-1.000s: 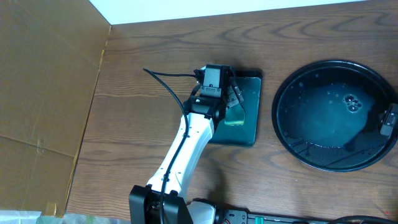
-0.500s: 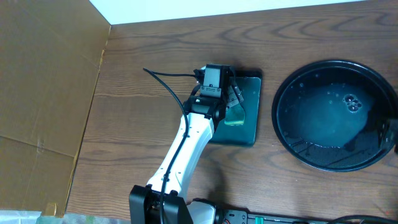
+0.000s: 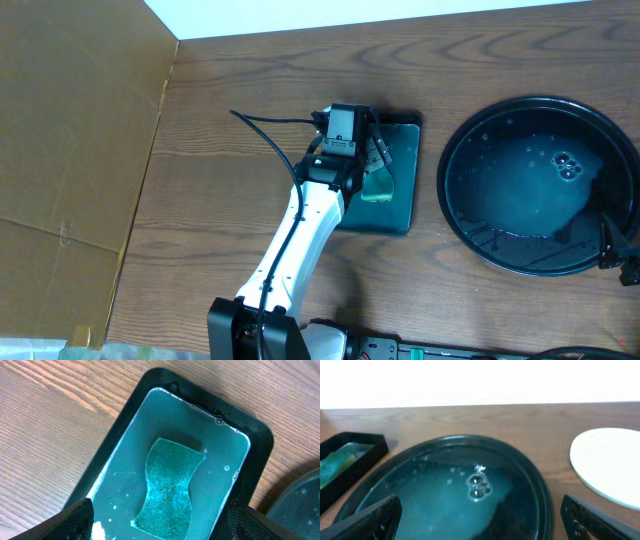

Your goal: Clean dirty plates on tray and stack at the side

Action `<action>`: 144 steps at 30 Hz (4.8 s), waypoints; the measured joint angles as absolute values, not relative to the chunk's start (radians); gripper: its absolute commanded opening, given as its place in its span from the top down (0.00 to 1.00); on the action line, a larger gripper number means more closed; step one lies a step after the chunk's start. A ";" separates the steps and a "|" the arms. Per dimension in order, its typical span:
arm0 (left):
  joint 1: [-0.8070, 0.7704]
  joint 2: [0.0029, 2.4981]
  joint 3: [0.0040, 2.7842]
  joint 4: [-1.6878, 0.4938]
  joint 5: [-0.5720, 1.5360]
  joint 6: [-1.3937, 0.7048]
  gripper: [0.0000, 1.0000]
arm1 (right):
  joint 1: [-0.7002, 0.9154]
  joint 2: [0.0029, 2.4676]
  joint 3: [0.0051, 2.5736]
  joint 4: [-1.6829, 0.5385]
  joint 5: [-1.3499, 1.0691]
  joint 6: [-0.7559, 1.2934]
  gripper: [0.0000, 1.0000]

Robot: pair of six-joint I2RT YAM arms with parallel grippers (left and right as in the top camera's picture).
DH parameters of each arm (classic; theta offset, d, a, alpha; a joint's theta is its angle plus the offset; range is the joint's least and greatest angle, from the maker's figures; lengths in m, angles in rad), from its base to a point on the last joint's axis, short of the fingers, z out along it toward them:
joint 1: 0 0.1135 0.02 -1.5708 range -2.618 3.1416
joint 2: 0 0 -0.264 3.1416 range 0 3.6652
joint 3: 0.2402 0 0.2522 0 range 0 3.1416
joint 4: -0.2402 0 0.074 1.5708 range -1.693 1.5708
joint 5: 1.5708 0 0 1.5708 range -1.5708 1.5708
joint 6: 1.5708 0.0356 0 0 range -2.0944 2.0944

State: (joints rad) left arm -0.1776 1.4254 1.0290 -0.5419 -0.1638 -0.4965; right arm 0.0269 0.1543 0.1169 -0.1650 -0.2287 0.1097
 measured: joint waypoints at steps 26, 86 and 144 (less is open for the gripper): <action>-0.178 1.425 1.029 -0.542 -0.164 -0.496 0.14 | 0.027 0.015 0.010 -0.073 -0.007 0.075 0.01; -0.014 0.476 0.465 -0.479 0.103 0.167 0.14 | 0.027 0.018 0.010 -0.073 -0.007 0.063 0.01; 0.051 0.012 0.018 -0.028 0.054 0.050 0.14 | 0.027 0.017 0.010 -0.074 -0.007 0.063 0.01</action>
